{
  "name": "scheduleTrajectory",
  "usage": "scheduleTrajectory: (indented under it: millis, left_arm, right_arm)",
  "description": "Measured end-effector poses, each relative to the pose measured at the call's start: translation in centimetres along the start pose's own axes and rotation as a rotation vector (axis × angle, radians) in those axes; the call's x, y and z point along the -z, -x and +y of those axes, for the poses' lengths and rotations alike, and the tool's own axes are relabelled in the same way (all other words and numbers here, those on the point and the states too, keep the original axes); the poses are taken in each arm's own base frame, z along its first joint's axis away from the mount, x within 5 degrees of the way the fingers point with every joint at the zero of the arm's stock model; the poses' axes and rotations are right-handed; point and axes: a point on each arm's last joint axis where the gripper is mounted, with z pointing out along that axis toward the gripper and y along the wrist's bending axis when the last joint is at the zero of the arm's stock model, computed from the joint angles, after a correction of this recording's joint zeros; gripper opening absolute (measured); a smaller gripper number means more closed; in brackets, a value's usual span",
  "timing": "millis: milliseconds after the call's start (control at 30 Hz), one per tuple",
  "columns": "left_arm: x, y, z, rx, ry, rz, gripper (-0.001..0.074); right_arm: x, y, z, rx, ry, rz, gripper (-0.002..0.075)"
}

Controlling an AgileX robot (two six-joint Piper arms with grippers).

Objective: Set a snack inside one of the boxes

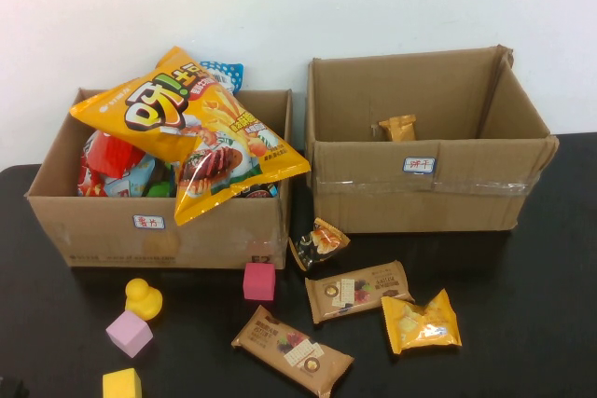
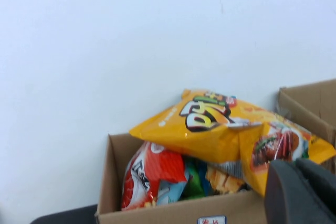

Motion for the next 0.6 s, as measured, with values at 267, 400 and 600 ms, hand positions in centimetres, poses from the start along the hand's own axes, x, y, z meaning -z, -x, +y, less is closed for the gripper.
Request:
scheduleTrajectory:
  millis: [267,400,600]
  left_arm:
    - [0.0,-0.2,-0.1,-0.004,-0.009,0.022,-0.0001]
    - [0.0,-0.3,-0.1,-0.004,-0.013,0.032,-0.0002]
    - [0.0,-0.3,-0.1,-0.004,-0.014,0.034,-0.0002]
  right_arm:
    - [0.0,0.0,0.0,0.000,0.000,0.000,0.0001]
    - [0.0,-0.4,0.0,0.008,-0.005,0.001,0.0001]
    - [1.4,-3.7,-0.9,-0.002,-0.058,-0.166,0.0001]
